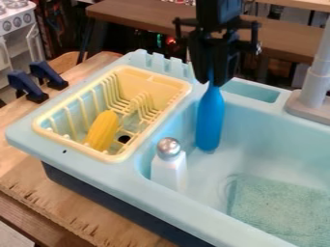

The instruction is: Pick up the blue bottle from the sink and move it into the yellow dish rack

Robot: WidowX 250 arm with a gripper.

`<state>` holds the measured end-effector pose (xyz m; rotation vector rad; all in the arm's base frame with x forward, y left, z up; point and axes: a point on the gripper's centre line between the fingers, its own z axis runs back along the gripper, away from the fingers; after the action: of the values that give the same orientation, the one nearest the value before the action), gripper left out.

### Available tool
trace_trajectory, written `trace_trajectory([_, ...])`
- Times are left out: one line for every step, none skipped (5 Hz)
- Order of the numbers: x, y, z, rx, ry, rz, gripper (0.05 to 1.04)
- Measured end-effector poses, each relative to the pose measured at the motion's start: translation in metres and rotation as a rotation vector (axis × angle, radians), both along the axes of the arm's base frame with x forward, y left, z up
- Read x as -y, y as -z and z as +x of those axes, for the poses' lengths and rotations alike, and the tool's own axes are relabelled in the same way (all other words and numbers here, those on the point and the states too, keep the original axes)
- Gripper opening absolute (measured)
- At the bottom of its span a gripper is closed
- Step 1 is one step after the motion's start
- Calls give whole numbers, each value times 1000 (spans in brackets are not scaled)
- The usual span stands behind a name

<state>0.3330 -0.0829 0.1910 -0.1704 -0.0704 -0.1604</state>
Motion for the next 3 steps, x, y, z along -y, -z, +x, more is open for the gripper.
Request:
trace_trajectory([-4,-21,-12,28,-3,7,346])
trace_trajectory([-21,-72,-42,108,-36,-17,346])
trace_trajectory([-43,-106,-64,160,-112,11,346])
